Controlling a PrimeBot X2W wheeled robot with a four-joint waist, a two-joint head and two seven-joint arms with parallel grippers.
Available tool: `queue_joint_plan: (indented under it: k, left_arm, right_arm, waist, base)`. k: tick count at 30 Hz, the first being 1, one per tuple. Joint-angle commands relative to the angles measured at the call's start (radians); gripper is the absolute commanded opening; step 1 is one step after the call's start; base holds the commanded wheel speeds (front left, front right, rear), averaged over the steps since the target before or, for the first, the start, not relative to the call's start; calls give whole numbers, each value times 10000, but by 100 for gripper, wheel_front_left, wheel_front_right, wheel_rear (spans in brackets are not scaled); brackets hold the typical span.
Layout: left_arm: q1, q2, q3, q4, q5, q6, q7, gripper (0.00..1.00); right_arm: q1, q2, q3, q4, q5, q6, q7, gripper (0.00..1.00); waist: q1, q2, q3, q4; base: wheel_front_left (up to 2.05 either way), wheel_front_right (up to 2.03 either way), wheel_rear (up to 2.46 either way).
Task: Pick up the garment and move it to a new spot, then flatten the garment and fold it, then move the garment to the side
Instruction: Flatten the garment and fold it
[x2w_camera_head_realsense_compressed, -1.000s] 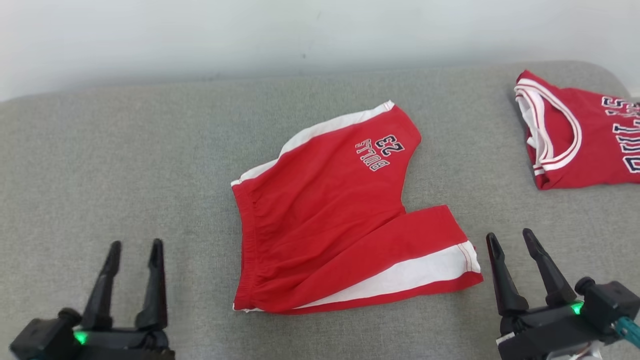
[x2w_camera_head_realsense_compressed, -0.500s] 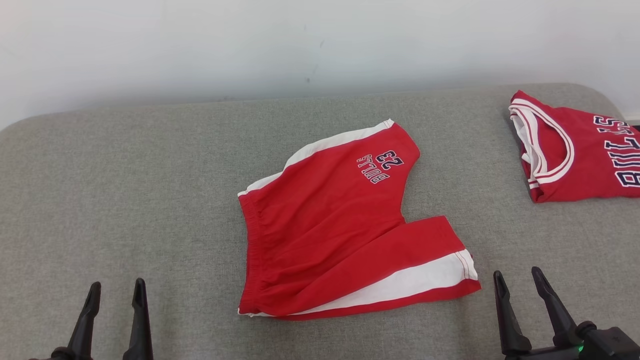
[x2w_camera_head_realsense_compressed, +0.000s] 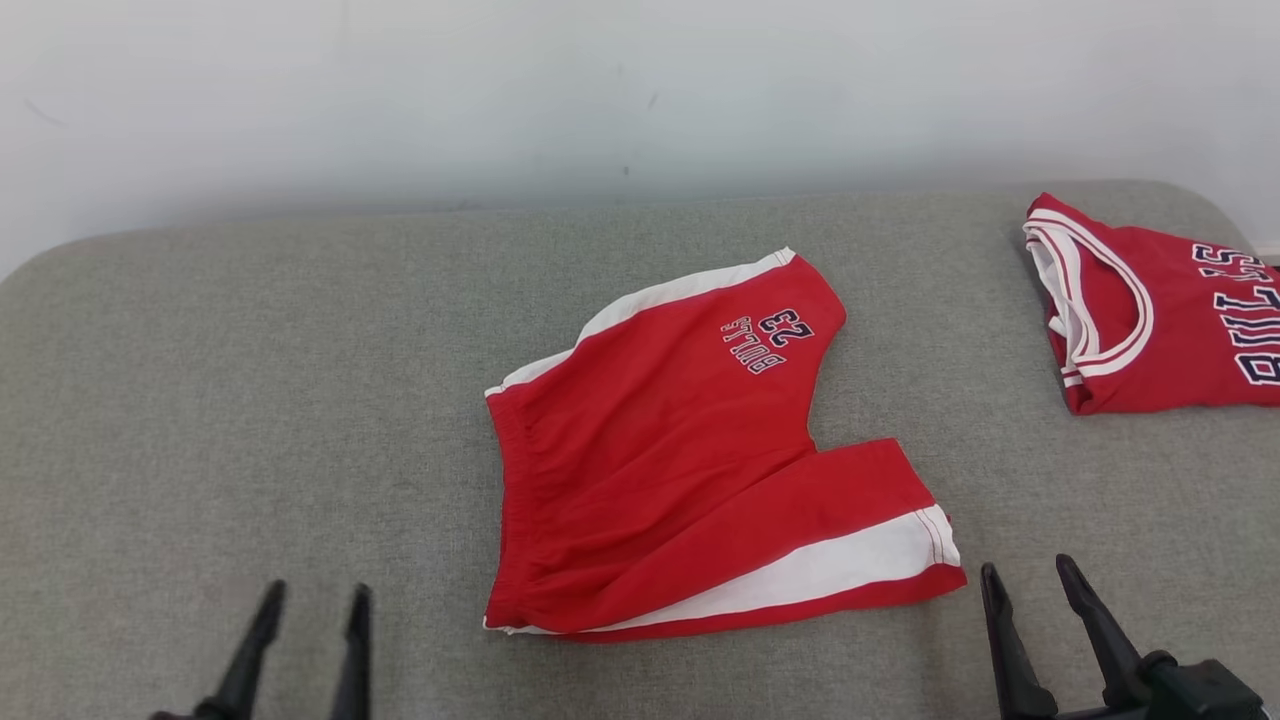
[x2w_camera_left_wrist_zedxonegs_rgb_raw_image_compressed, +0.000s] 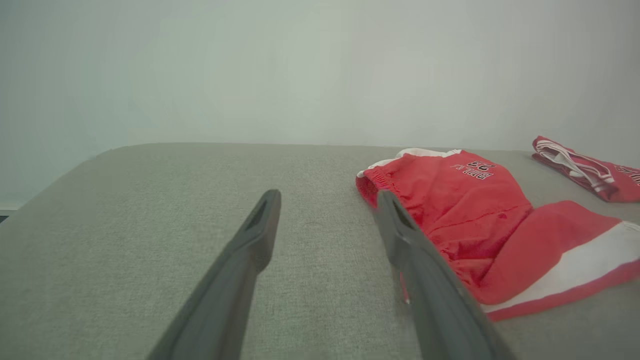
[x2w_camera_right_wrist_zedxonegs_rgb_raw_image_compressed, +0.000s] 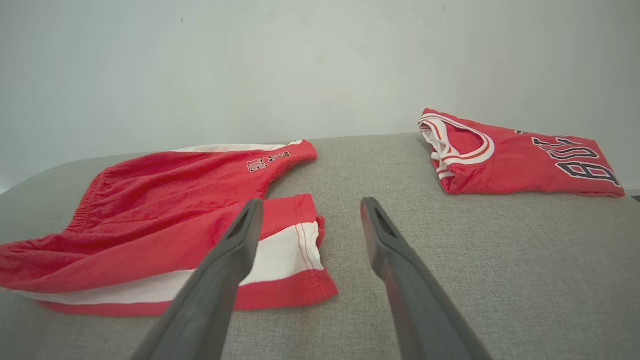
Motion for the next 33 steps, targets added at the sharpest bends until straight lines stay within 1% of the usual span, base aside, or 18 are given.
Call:
queue_joint_plan:
  k: [1,5,8,10,13,15,18,24,29,33]
  left_arm:
    - [65,122,-139,66,-167,15,2,100]
    - [-96,763,-1316,475,-345,15,2,100]
    - [-371,1336,-2418,844,-496,14,2,100]
    - [-642,1661,-2990,1181,-738,15,2,100]
    - [-1125,2020,-3793,1687,-993,15,2,100]
    - [-1474,2194,-4128,1988,-1145,15,2,100]
    - [-1891,2281,-4534,2381,-1367,13,2,100]
    - [-2762,2433,-5506,2893,-1585,14,2,100]
    - [-3329,2595,-6220,3088,-1749,14,2,100]
    - [-3721,2629,-6552,3245,-1928,14,2,100]
  right_arm:
    - [-70,-115,43,90,58,-29,17,100]
    - [-521,-473,392,701,359,-29,255,100]
    - [-972,-789,791,1140,661,-29,437,100]
    - [-1263,-1032,1095,1443,873,-29,574,100]
    - [-1670,-1330,1587,1900,1245,-29,792,100]
    - [-1943,-1514,1929,2157,1567,-29,903,100]
    - [-2313,-1776,2556,2514,2006,-29,1074,100]
    - [-3062,-2275,3805,2953,2859,-29,990,100]
    - [-3604,-2455,4383,3265,3402,-29,973,100]
    - [-4040,-2627,4760,3590,3812,-29,1013,100]
  waist:
    - [0,0,24,8]
    - [0,0,159,33]
    - [0,0,320,51]
    - [0,0,418,68]
    - [0,0,541,96]
    - [0,0,606,104]
    - [0,0,681,104]
    - [0,0,823,157]
    - [0,0,931,170]
    - [0,0,1017,217]
  base:
    - [0,0,0]
    - [0,0,0]
    - [0,0,0]
    - [0,0,0]
    - [0,0,0]
    - [0,0,0]
    - [0,0,0]
    - [0,0,0]
    - [0,0,0]
    - [0,0,0]
